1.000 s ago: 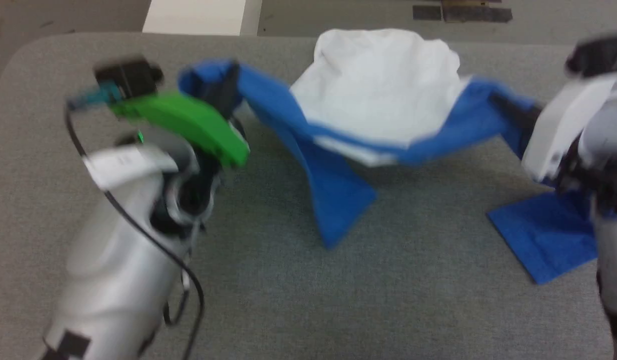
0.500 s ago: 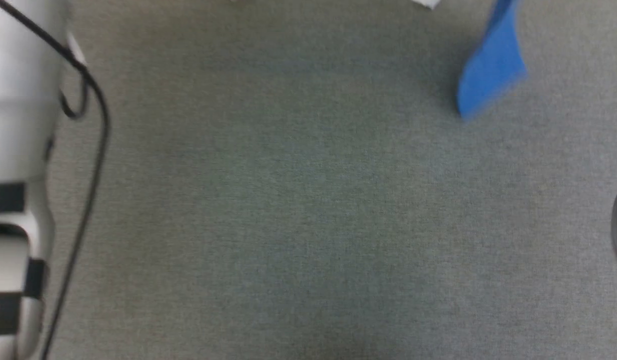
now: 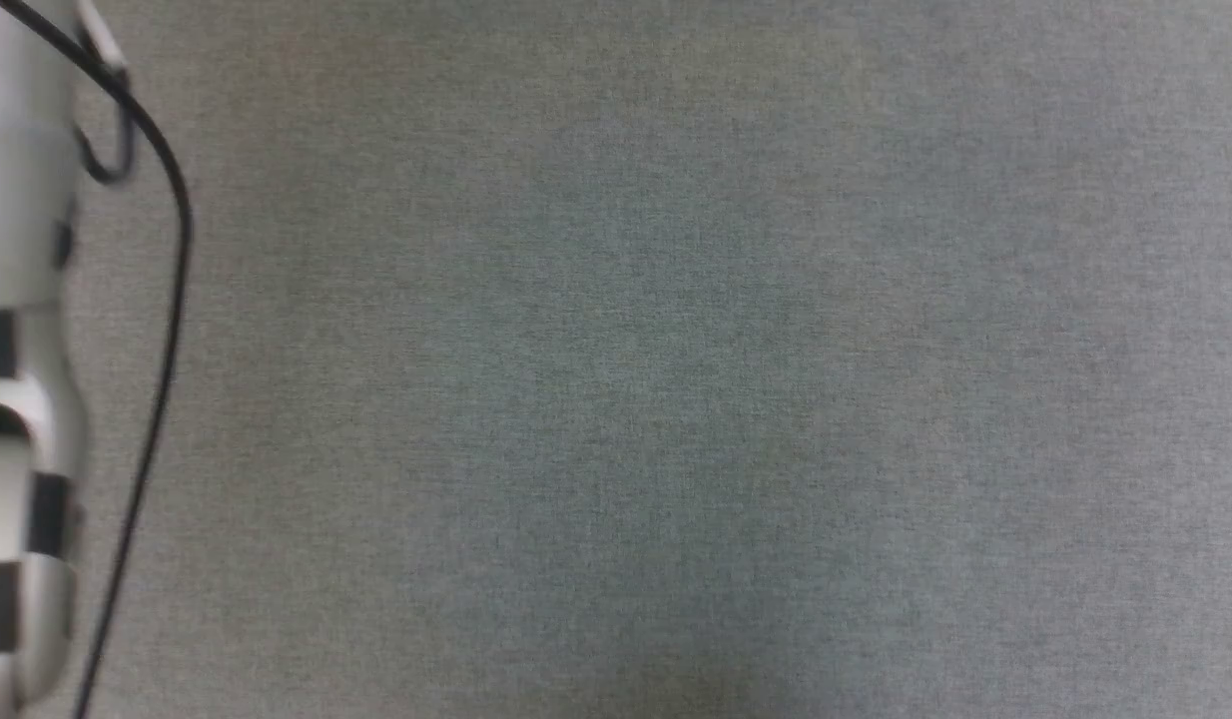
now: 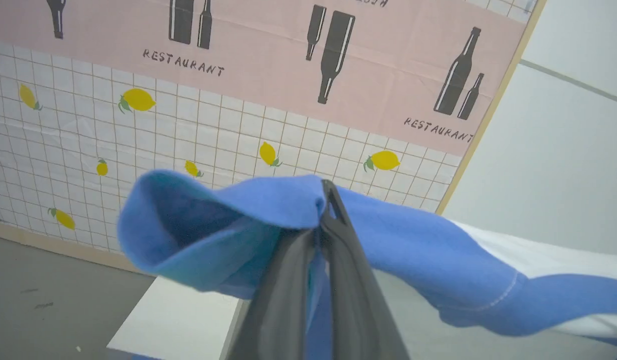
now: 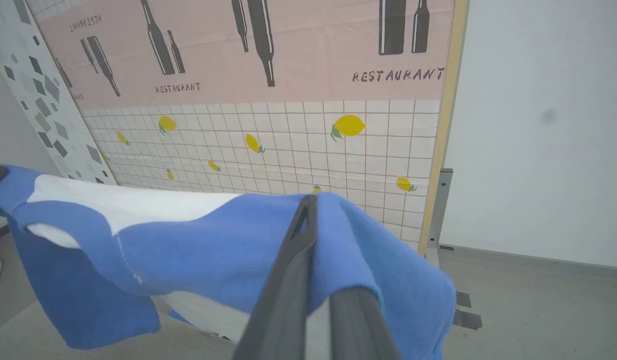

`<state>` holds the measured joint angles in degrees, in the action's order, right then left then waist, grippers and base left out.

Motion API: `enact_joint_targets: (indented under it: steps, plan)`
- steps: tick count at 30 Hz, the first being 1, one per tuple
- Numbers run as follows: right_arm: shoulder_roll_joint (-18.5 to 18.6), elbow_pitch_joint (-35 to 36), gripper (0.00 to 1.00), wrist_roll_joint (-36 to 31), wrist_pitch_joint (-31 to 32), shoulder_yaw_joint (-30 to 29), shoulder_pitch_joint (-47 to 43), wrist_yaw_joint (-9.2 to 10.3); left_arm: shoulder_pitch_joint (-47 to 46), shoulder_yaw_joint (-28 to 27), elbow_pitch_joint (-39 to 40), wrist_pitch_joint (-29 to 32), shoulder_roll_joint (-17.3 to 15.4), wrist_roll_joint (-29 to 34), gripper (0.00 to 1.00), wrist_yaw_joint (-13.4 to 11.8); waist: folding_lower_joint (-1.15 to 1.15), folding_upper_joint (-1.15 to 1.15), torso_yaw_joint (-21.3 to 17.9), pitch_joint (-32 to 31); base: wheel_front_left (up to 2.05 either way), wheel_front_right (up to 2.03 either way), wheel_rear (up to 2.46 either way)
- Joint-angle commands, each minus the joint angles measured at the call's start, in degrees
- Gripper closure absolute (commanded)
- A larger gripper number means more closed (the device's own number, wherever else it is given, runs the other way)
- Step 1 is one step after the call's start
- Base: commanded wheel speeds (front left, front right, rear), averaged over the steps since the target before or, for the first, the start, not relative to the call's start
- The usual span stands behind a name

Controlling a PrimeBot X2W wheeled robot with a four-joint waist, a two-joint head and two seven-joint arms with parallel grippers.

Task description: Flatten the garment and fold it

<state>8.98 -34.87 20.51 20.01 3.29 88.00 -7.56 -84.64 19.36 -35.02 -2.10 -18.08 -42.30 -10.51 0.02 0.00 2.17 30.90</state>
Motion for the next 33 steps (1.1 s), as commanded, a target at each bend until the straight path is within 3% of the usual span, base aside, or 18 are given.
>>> enact_joint_targets:
  steps: [1, 8, 16, 24, 33]
  plan:
    - [1.0, -0.3, 1.00, 1.1, -0.7, 1.0, -2.9, 0.08, 2.8, 0.1, -1.0, -0.1, 0.6, -1.3, 1.00, 0.7, -0.02, 0.00, 0.5, -1.0, 0.00, 0.00, 0.00]
    - [5.0, 3.2, 1.00, 10.0, -3.0, 6.9, -19.7, 0.08, 16.1, 1.3, -4.5, -1.6, 3.2, -4.5, 1.00, 4.0, -0.02, 0.00, 2.4, -8.4, 0.00, 0.00, 0.00]
    - [7.4, 9.6, 1.00, 19.8, -5.7, 6.6, -46.6, 0.08, 39.5, 2.6, -1.2, -4.3, 4.6, -7.6, 1.00, 5.7, -0.02, 0.00, 3.5, -19.2, 0.00, 0.00, 0.00]
    - [6.1, 15.0, 1.00, 21.6, -4.3, 1.4, -71.1, 0.08, 63.7, 4.0, 8.0, -3.5, 5.9, -11.5, 1.00, 3.0, -0.02, 0.00, 3.7, -24.4, 0.00, 0.00, 0.00]
    - [3.3, 21.8, 1.00, 13.7, 4.1, -5.9, -88.7, 0.08, 79.7, 5.6, 16.1, 1.2, 3.2, -12.9, 1.00, -3.3, -0.02, 0.00, 2.9, -27.5, 0.00, 0.00, 0.00]
